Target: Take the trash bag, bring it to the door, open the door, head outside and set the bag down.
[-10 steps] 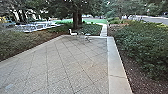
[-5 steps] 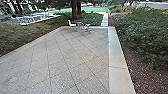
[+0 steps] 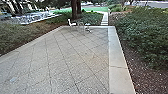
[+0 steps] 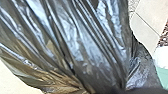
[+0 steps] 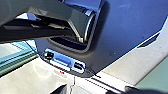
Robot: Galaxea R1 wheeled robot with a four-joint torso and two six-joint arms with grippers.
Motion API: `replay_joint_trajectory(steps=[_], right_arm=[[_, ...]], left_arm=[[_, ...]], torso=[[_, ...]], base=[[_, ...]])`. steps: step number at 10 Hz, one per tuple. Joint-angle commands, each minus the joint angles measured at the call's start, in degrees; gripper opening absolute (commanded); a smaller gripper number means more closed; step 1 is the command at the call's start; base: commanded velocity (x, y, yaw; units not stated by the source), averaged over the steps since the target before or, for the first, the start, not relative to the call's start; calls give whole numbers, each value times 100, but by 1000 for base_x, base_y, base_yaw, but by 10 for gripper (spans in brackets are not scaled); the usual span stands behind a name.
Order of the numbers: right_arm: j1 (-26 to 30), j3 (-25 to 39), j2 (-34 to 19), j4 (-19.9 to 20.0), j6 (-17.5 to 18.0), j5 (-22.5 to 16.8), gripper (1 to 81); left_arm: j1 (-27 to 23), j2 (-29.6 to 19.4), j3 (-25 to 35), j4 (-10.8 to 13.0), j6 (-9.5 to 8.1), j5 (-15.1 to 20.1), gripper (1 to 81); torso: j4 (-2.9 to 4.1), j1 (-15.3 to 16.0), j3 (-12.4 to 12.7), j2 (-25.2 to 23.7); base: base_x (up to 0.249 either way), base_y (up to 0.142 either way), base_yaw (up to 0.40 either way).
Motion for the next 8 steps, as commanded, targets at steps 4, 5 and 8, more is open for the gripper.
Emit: replay_joint_trajectory(steps=[4,5,8], right_arm=[[65,114,171,-6,2,-343,811],[65,106,162,-6,2,-334,811],[65,132,162,-15,-7,-343,811]], left_arm=[[-2088,-271,-1694,-455,-164,2453,10],[-2291,-271,-1958,-455,-190,2743,10],[-2687,-315,-2555,-411,-190,3261,10]], torso=[[0,0,-2,0],[0,2,-4,2],[0,7,-6,4]], base=[[0,0,0],[0,0,0],[0,0,0]])
